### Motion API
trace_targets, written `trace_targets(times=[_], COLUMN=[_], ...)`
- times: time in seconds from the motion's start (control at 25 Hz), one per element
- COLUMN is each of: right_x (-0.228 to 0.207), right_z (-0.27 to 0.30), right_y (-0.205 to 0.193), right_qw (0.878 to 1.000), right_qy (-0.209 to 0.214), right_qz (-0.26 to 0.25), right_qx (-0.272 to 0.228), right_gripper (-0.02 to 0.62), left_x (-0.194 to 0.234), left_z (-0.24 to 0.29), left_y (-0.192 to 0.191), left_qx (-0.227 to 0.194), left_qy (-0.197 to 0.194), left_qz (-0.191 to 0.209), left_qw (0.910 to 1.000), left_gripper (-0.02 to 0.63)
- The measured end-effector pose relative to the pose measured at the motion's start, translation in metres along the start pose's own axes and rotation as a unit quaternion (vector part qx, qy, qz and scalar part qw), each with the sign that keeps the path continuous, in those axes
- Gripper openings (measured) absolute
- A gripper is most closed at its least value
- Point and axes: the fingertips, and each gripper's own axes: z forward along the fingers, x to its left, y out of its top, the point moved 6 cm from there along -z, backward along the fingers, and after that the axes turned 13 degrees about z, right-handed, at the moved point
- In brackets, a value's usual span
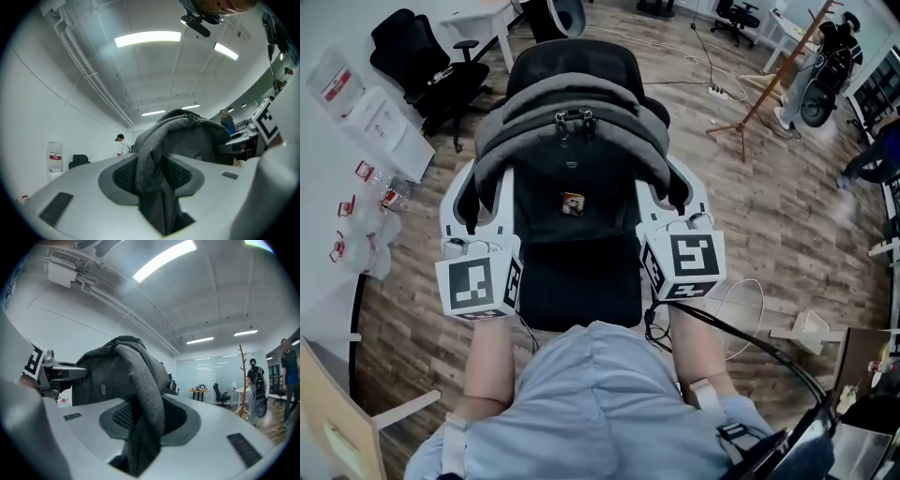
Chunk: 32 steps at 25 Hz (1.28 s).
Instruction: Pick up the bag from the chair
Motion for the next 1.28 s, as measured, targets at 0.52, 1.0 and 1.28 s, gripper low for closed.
trace_targets(times=[0.52,1.0,1.28], right_x=[-0.004,-0.003,-0.007], right_z=[-0.01,-0.013,-0.012], right_y=[0.002,0.004,0.003], right_qw=[1.0,1.0,1.0], right_qy=[-0.019,-0.024,-0.025], right_qz=[-0.008,-0.013,-0.014], right_qx=[-0.001,-0.01,-0.012], right_gripper=[0.103,0.103,0.103], left_x=[-0.009,-0.009,-0.011], left_z=[-0.001,-0.001,0.002], left_y=[0.004,0.008,0.007], left_qx=[-0.002,-0.012,-0.014], left_qy=[-0.007,-0.009,-0.008], left_qz=[-0.003,-0.001,0.0], left_qw=[1.0,0.9999,0.9999], left_gripper=[0.153,0.153,0.153])
